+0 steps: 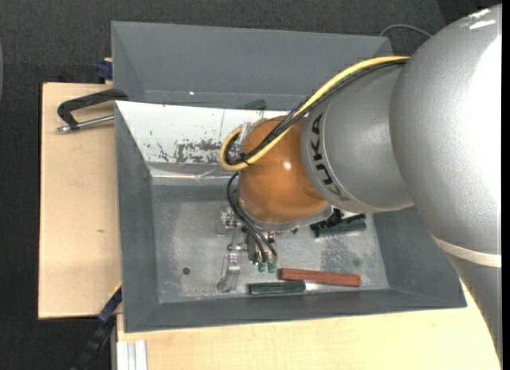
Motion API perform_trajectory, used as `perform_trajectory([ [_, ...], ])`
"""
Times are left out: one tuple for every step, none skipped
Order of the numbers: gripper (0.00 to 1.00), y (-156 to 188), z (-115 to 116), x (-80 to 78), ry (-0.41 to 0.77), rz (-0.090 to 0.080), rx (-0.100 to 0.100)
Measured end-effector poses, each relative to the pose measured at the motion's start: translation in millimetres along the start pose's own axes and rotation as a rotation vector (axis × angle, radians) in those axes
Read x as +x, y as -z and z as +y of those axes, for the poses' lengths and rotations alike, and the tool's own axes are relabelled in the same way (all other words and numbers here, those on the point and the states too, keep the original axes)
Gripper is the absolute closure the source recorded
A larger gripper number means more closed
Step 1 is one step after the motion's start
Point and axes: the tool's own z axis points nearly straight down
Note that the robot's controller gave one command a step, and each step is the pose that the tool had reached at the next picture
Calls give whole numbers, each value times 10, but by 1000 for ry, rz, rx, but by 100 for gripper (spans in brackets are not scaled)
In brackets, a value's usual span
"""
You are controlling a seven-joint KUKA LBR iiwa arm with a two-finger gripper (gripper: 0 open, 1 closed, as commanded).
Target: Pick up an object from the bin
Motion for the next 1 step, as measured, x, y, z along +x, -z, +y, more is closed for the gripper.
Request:
perform_trajectory([
  [0,131,-316,-70,90,-6,-3],
])
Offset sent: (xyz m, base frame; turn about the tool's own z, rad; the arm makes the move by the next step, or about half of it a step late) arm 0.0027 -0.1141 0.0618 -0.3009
